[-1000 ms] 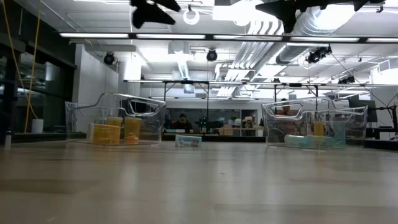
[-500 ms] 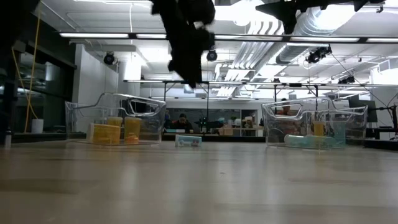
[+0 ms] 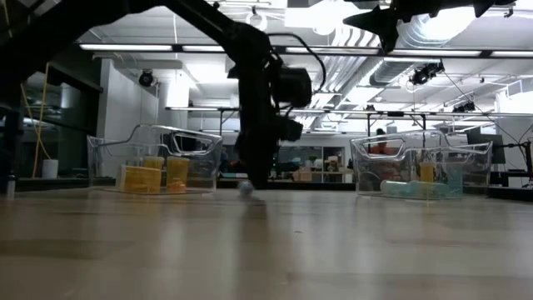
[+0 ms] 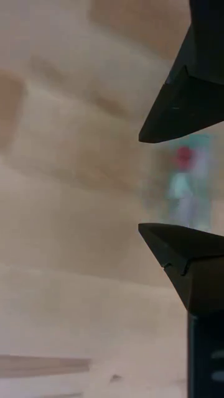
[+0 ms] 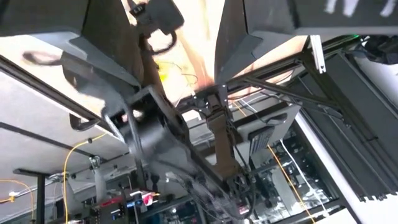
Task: Pick and place medicine bottles into bin by pill shape (circle, oval)
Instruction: Put the green capsule bottle into the left transparent bin
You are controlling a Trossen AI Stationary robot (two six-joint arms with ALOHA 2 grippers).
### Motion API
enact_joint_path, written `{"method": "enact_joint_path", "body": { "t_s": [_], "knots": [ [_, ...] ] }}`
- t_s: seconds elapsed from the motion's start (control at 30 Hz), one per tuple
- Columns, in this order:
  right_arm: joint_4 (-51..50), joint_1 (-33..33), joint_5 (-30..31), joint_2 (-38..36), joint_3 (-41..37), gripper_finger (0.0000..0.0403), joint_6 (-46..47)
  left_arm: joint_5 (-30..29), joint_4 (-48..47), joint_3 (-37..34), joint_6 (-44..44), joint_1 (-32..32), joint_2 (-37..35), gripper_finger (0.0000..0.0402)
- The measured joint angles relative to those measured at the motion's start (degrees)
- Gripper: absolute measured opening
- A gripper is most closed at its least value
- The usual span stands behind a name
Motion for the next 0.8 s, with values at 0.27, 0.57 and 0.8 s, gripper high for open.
{"method": "enact_joint_path", "body": {
  "t_s": [0.27,0.57,0.8],
  "knots": [
    [-0.13,-0.02,0.14,0.66,0.01,0.0193,1.33,-2.02,0.98,-0.08,2.67,-0.01,1.04,0.0211],
    [0.03,-0.02,0.65,1.68,0.01,0.0193,1.11,-2.64,-3.74,5.06,5.59,0.02,0.97,0.0211],
    [-0.01,-0.02,0.65,1.79,0.01,0.0193,1.11,-2.70,-8.17,10.29,18.28,-0.72,-0.01,0.0211]
  ]
}}
